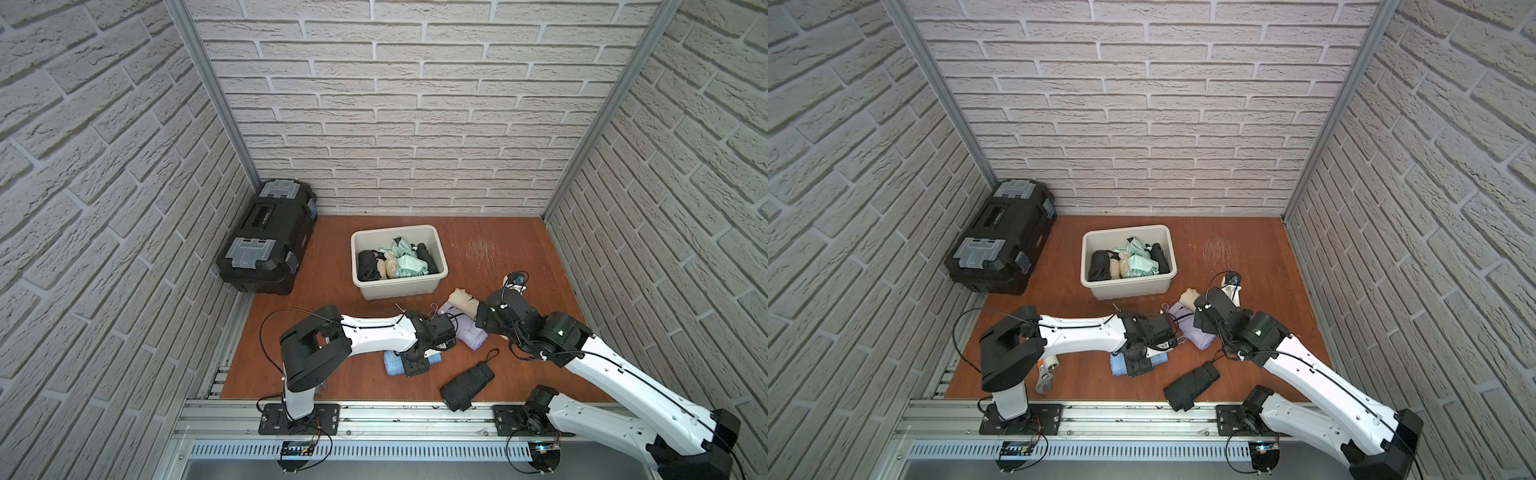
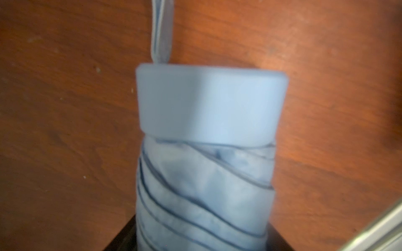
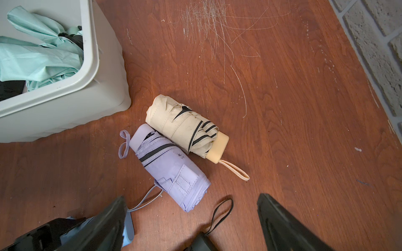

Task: Put the umbrella into the storage box
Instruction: Pick up the umbrella from the center of the board.

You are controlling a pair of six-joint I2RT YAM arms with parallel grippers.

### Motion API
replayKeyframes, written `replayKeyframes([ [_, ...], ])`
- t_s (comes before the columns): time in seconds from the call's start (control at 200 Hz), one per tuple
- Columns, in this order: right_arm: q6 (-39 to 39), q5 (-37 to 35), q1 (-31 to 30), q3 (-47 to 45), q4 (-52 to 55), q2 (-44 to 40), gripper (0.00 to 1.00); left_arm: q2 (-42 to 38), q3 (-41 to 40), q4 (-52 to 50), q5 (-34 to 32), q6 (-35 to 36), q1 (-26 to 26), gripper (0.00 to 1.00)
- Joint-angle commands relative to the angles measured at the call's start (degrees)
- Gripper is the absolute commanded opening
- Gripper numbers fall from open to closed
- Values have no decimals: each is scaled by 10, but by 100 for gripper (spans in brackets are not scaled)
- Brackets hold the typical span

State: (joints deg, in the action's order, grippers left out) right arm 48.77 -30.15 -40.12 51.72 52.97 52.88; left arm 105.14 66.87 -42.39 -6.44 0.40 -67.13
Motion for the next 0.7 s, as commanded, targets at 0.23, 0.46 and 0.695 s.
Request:
replayKeyframes([
  [0.23,-15,-4,5,8,-29,9,96,-45,-38,50,-69,-29,5,55],
  [0.46,-17,1,5,21,-20,10,95,-125,-72,88,-94,-75,10,50],
  [0.695,-13,-1,5,17,-18,6,95,-203,-82,86,-123,-104,11,48],
])
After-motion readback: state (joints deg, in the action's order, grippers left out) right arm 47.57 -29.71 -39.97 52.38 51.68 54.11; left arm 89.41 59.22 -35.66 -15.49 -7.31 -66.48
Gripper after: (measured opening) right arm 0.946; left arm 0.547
